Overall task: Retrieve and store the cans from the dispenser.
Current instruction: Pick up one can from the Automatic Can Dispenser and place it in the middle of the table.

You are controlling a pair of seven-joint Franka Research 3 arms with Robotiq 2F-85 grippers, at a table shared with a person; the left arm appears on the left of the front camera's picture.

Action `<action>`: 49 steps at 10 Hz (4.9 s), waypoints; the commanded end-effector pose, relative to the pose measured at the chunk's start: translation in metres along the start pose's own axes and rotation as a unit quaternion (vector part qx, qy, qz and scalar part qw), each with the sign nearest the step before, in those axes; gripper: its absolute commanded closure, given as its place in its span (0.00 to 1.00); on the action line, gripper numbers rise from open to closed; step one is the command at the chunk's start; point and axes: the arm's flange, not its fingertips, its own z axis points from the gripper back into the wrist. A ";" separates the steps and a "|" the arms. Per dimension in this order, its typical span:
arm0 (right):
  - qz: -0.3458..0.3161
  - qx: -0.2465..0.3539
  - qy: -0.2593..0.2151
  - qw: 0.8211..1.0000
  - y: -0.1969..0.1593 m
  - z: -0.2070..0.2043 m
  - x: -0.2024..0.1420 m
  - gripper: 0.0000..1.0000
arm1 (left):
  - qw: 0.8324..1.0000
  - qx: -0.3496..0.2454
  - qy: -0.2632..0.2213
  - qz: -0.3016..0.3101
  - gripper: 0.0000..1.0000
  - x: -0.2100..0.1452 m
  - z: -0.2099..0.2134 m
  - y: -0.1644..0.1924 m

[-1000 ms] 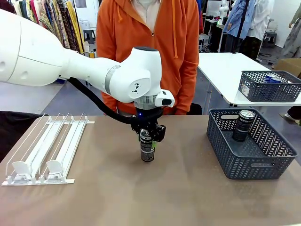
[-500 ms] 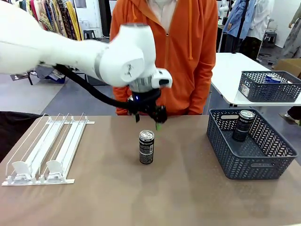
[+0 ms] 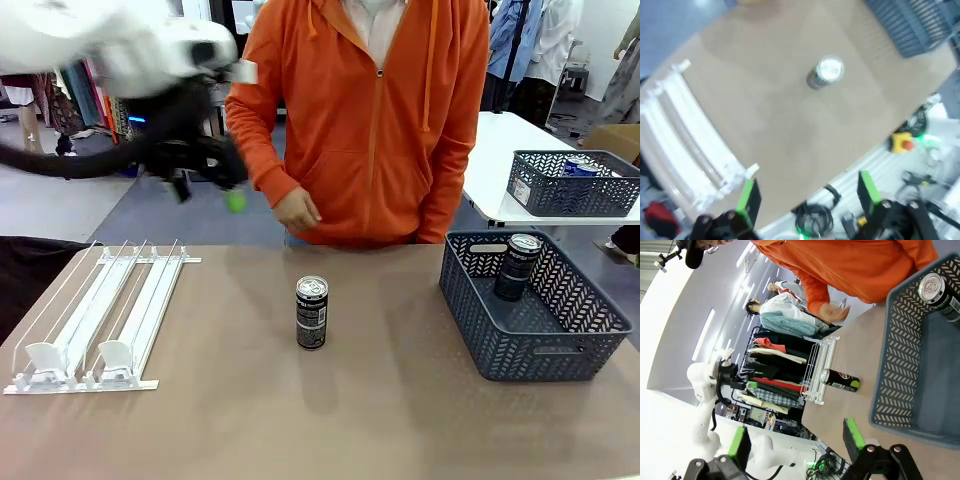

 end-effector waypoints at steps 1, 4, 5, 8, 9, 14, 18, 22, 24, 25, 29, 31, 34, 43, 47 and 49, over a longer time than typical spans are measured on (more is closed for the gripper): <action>0.007 0.004 -0.002 1.000 0.002 0.000 0.002 0.00 | 0.991 -0.127 -0.039 0.024 0.00 -0.057 0.011 0.076; 0.007 0.004 -0.002 1.000 0.002 0.000 0.002 0.00 | 0.933 -0.297 -0.123 0.161 0.00 -0.147 -0.005 0.192; 0.007 0.004 -0.002 1.000 0.002 0.000 0.002 0.00 | 0.904 -0.343 -0.144 0.212 0.00 -0.172 -0.029 0.218; 0.007 0.004 -0.002 1.000 0.002 0.000 0.002 0.00 | 0.826 -0.398 -0.243 0.318 0.00 -0.201 -0.076 0.254; 0.007 0.004 -0.002 1.000 0.002 0.000 0.002 0.00 | 0.866 -0.386 -0.184 0.260 0.00 -0.214 -0.054 0.249; 0.007 0.004 -0.002 1.000 0.002 0.000 0.002 0.00 | 0.866 -0.386 -0.184 0.260 0.00 -0.214 -0.054 0.249; 0.007 0.004 -0.002 1.000 0.002 0.000 0.002 0.00 | 0.866 -0.386 -0.184 0.260 0.00 -0.214 -0.054 0.249; 0.007 0.004 -0.002 1.000 0.002 0.000 0.002 0.00 | 0.866 -0.386 -0.184 0.260 0.00 -0.214 -0.054 0.249; 0.007 0.004 -0.002 1.000 0.002 0.000 0.002 0.00 | 0.866 -0.386 -0.184 0.260 0.00 -0.214 -0.054 0.249; 0.007 0.004 -0.002 1.000 0.002 0.000 0.002 0.00 | 0.866 -0.386 -0.184 0.260 0.00 -0.214 -0.054 0.249; 0.007 0.004 -0.002 1.000 0.002 0.000 0.002 0.00 | 0.866 -0.386 -0.184 0.260 0.00 -0.214 -0.054 0.249; 0.007 0.004 -0.002 1.000 0.002 0.000 0.002 0.00 | 0.866 -0.386 -0.184 0.260 0.00 -0.214 -0.054 0.249; 0.007 0.004 -0.002 1.000 0.002 0.000 0.002 0.00 | 0.866 -0.386 -0.184 0.260 0.00 -0.214 -0.054 0.249; 0.007 0.004 -0.002 1.000 0.002 0.000 0.002 0.00 | 0.866 -0.386 -0.184 0.260 0.00 -0.214 -0.054 0.249; 0.007 0.004 -0.002 1.000 0.002 0.000 0.002 0.00 | 0.866 -0.386 -0.184 0.260 0.00 -0.214 -0.054 0.249; 0.007 0.004 -0.002 1.000 0.002 0.000 0.002 0.00 | 0.866 -0.386 -0.184 0.260 0.00 -0.214 -0.054 0.249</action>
